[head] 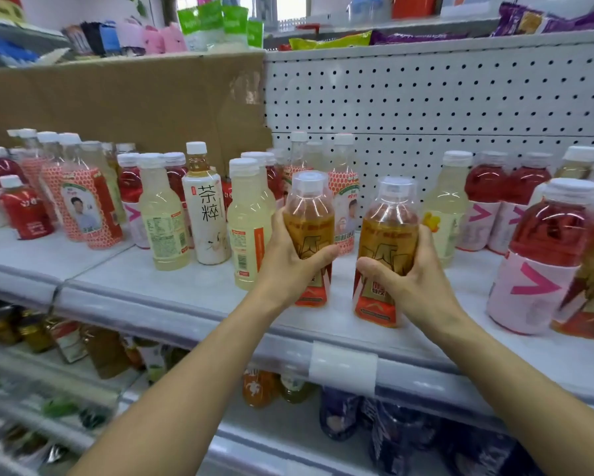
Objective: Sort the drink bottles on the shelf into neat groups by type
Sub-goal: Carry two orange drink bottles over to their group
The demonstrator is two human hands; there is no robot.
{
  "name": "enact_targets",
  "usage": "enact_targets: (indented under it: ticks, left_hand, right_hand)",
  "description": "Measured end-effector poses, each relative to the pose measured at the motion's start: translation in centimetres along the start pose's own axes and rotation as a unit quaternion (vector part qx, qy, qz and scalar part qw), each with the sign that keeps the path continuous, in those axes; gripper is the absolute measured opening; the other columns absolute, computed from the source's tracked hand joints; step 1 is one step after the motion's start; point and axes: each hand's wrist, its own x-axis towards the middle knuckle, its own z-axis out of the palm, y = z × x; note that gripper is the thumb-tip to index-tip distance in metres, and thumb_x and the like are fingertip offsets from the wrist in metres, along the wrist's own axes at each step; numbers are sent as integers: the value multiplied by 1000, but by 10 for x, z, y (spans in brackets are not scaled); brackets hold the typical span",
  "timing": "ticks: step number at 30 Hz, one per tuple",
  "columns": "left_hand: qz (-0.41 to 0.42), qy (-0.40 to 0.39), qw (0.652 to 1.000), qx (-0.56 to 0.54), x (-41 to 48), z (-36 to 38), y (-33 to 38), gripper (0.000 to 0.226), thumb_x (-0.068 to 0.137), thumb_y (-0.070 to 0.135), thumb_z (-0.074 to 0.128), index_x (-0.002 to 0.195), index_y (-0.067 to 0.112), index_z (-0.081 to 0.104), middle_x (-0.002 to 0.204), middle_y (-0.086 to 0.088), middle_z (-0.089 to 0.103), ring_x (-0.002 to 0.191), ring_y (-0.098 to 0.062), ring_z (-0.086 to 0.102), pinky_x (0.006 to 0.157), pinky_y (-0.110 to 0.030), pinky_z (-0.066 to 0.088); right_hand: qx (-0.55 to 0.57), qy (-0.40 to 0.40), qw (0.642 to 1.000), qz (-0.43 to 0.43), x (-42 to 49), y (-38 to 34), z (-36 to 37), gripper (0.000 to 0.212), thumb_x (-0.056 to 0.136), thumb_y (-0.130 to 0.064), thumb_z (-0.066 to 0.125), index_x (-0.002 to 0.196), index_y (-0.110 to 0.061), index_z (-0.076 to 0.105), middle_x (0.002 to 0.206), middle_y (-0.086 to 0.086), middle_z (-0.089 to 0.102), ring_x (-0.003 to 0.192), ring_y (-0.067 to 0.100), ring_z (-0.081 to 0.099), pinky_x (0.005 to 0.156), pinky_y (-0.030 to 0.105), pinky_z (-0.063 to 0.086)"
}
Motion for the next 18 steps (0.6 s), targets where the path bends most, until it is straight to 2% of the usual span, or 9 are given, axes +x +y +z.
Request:
enact_targets:
  ticks: [3, 6, 8, 10, 12, 14, 16, 18]
  left_hand:
    - [20, 4, 1000, -23, -12, -12, 6, 91, 80, 31, 80, 149, 31, 20, 131, 16, 49, 124, -4, 51, 105, -28, 42]
    - [31, 14, 999, -39, -19, -32, 12, 80, 81, 30, 79, 142, 32, 28, 129, 15, 54, 118, 3, 55, 99, -25, 46]
    - [43, 26, 998, -43, -25, -49, 14, 72, 81, 31, 79, 133, 41, 30, 122, 23, 55, 112, 11, 55, 92, -17, 45]
    - [45, 35, 997, -43, -32, -69, 13, 72, 81, 33, 79, 130, 48, 29, 122, 23, 55, 113, 9, 54, 92, -17, 45]
    - [45, 39, 997, -39, -41, -90, 9, 73, 80, 35, 80, 130, 49, 30, 122, 22, 56, 113, 6, 56, 94, -19, 47]
    - [48, 36, 998, -37, -49, -115, 3, 74, 78, 37, 80, 134, 48, 32, 120, 25, 57, 111, 10, 56, 90, -17, 47]
    - [46, 28, 998, -36, -57, -142, -5, 72, 78, 39, 80, 128, 56, 31, 118, 28, 56, 110, 14, 55, 88, -16, 47]
    - [41, 22, 998, -40, -66, -172, -14, 69, 78, 38, 80, 124, 56, 32, 120, 27, 56, 112, 12, 55, 89, -16, 49]
  right_hand:
    - [3, 0, 1000, -9, -8, -9, 5, 69, 76, -34, 79, 130, -35, 36, 119, -15, 60, 108, -2, 60, 91, 28, 51]
    - [2, -7, 1000, -22, -16, -26, 19, 64, 76, -32, 78, 116, -53, 33, 112, -27, 56, 102, -15, 57, 82, 15, 46]
    - [-1, 2, 999, -34, -22, -38, 32, 64, 76, -32, 79, 114, -55, 33, 105, -36, 55, 98, -21, 55, 75, 9, 45]
    - [1, 12, 999, -41, -28, -52, 47, 61, 75, -34, 79, 113, -52, 36, 99, -41, 56, 96, -21, 55, 66, 5, 47]
    - [10, 20, 999, -47, -36, -65, 66, 59, 74, -36, 80, 113, -51, 38, 99, -39, 59, 94, -20, 57, 64, 1, 46]
    - [19, 28, 998, -53, -44, -76, 89, 59, 71, -39, 79, 113, -51, 39, 100, -31, 62, 94, -20, 58, 66, -1, 45]
    - [22, 29, 998, -56, -53, -87, 117, 58, 69, -42, 78, 111, -53, 39, 105, -27, 61, 94, -20, 57, 67, -1, 44]
    - [19, 26, 998, -58, -61, -96, 147, 58, 71, -43, 77, 112, -54, 38, 107, -27, 59, 96, -20, 57, 68, 0, 46]
